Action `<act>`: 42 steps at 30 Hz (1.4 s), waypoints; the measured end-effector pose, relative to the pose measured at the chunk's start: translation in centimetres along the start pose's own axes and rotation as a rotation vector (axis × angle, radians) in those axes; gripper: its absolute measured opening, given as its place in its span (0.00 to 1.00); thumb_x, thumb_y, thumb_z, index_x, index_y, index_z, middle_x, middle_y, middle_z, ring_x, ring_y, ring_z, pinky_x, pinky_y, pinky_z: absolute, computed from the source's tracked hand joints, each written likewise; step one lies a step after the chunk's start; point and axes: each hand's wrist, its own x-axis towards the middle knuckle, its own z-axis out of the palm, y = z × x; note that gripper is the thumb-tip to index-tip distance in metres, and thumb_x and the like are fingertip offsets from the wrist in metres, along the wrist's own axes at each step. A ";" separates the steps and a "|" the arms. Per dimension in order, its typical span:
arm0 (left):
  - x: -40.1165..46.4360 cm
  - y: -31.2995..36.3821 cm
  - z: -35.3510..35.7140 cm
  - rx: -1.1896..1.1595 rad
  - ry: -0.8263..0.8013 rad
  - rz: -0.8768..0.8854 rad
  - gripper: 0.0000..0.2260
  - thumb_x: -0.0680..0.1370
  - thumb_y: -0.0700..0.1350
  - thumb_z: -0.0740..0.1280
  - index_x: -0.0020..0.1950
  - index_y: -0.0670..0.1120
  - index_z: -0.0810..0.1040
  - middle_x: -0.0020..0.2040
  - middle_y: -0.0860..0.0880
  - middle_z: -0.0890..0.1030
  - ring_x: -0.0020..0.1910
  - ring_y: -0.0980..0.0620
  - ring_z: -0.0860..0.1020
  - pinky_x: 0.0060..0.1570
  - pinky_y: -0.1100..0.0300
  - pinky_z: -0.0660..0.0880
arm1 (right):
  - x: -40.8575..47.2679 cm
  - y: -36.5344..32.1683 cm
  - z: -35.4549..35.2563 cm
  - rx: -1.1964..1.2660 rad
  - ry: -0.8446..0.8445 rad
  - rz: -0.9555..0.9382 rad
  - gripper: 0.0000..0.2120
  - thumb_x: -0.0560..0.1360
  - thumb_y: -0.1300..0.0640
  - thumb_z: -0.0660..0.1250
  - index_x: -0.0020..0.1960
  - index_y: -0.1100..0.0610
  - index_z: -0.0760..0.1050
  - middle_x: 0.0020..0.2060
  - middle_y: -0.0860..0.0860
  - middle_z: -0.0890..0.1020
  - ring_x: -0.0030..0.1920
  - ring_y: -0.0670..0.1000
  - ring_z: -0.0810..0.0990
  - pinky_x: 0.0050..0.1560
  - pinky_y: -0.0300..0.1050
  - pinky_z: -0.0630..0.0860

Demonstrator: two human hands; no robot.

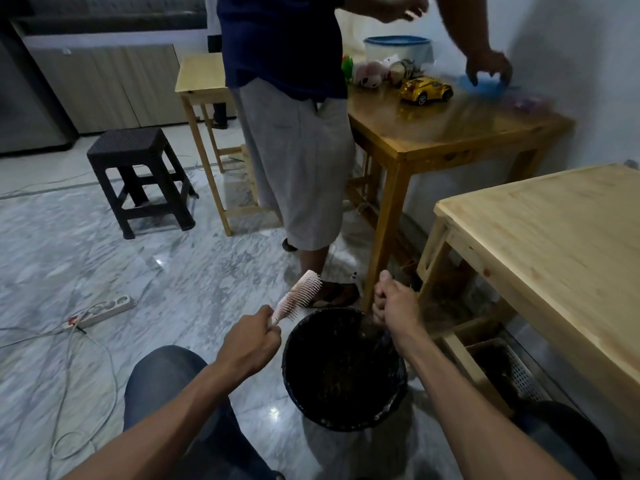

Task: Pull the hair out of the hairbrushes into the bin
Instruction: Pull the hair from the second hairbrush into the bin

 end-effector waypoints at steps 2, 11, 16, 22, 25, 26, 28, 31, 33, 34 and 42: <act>-0.1 -0.1 0.2 0.009 0.027 -0.009 0.04 0.79 0.46 0.60 0.51 0.48 0.73 0.34 0.48 0.78 0.33 0.48 0.76 0.31 0.53 0.69 | -0.1 -0.2 -0.3 -0.069 0.035 0.006 0.19 0.85 0.46 0.56 0.39 0.54 0.69 0.27 0.47 0.66 0.25 0.46 0.65 0.27 0.40 0.63; -0.3 1.0 0.7 0.092 0.026 0.073 0.02 0.78 0.46 0.60 0.47 0.49 0.70 0.31 0.49 0.75 0.29 0.47 0.74 0.29 0.55 0.66 | -0.2 0.7 0.3 -0.892 -0.395 0.134 0.35 0.76 0.63 0.61 0.81 0.50 0.57 0.78 0.53 0.60 0.75 0.57 0.66 0.70 0.51 0.71; -0.5 1.5 1.2 0.109 0.039 0.072 0.01 0.78 0.46 0.59 0.47 0.49 0.69 0.32 0.49 0.74 0.29 0.47 0.72 0.28 0.54 0.66 | -1.0 0.1 1.4 -1.004 -0.171 -0.141 0.30 0.73 0.66 0.63 0.74 0.52 0.67 0.72 0.53 0.69 0.73 0.56 0.68 0.74 0.55 0.67; -0.6 2.7 1.6 0.176 0.056 0.114 0.02 0.78 0.46 0.59 0.48 0.48 0.69 0.35 0.49 0.74 0.30 0.47 0.70 0.29 0.55 0.63 | -2.4 -1.7 3.5 -0.937 -0.099 -0.221 0.28 0.76 0.30 0.59 0.42 0.53 0.82 0.38 0.49 0.84 0.41 0.49 0.81 0.47 0.50 0.79; -0.8 3.4 1.8 0.241 0.057 0.143 0.04 0.77 0.46 0.59 0.49 0.46 0.70 0.38 0.48 0.75 0.31 0.45 0.72 0.30 0.55 0.65 | -2.1 -1.4 4.2 -0.982 -0.080 -0.217 0.27 0.77 0.35 0.62 0.36 0.57 0.80 0.32 0.50 0.83 0.37 0.51 0.81 0.44 0.51 0.80; -0.8 3.5 1.7 0.252 0.050 0.145 0.04 0.77 0.46 0.59 0.49 0.47 0.69 0.37 0.48 0.75 0.31 0.45 0.72 0.30 0.55 0.65 | -1.8 -1.1 4.1 -0.948 -0.073 -0.204 0.22 0.78 0.40 0.64 0.37 0.57 0.80 0.33 0.51 0.83 0.39 0.53 0.81 0.45 0.52 0.81; -0.8 3.3 1.6 0.247 0.045 0.128 0.03 0.77 0.46 0.59 0.47 0.47 0.67 0.37 0.48 0.74 0.31 0.46 0.70 0.30 0.55 0.64 | -1.2 -0.7 3.7 -0.851 -0.039 -0.188 0.15 0.79 0.47 0.65 0.40 0.55 0.81 0.36 0.51 0.83 0.42 0.54 0.82 0.46 0.50 0.80; -0.5 2.4 1.4 0.200 0.064 0.069 0.02 0.78 0.45 0.59 0.47 0.47 0.67 0.35 0.49 0.73 0.31 0.46 0.70 0.30 0.55 0.64 | -1.0 -0.9 2.4 -0.734 0.065 -0.202 0.12 0.79 0.50 0.66 0.41 0.54 0.81 0.36 0.51 0.83 0.40 0.51 0.81 0.39 0.44 0.74; -0.4 1.8 1.3 0.174 0.075 0.032 0.02 0.77 0.44 0.60 0.47 0.46 0.68 0.34 0.49 0.73 0.31 0.45 0.71 0.29 0.55 0.65 | -1.1 -1.2 1.5 -0.662 0.134 -0.198 0.13 0.81 0.51 0.66 0.41 0.54 0.80 0.35 0.51 0.82 0.35 0.47 0.78 0.33 0.42 0.70; -0.3 1.5 1.2 0.165 0.077 0.014 0.02 0.77 0.44 0.60 0.47 0.46 0.69 0.34 0.49 0.73 0.31 0.46 0.72 0.29 0.55 0.65 | -1.0 -1.3 1.1 -0.622 0.172 -0.187 0.13 0.82 0.51 0.65 0.41 0.55 0.80 0.35 0.51 0.82 0.34 0.47 0.78 0.32 0.41 0.70; -0.1 1.1 1.5 0.071 0.080 -0.031 0.05 0.76 0.44 0.60 0.50 0.46 0.73 0.34 0.48 0.76 0.31 0.46 0.75 0.28 0.56 0.67 | -0.5 0.3 -0.9 -0.806 0.112 -0.054 0.08 0.83 0.55 0.62 0.51 0.54 0.79 0.43 0.49 0.82 0.38 0.45 0.79 0.29 0.31 0.68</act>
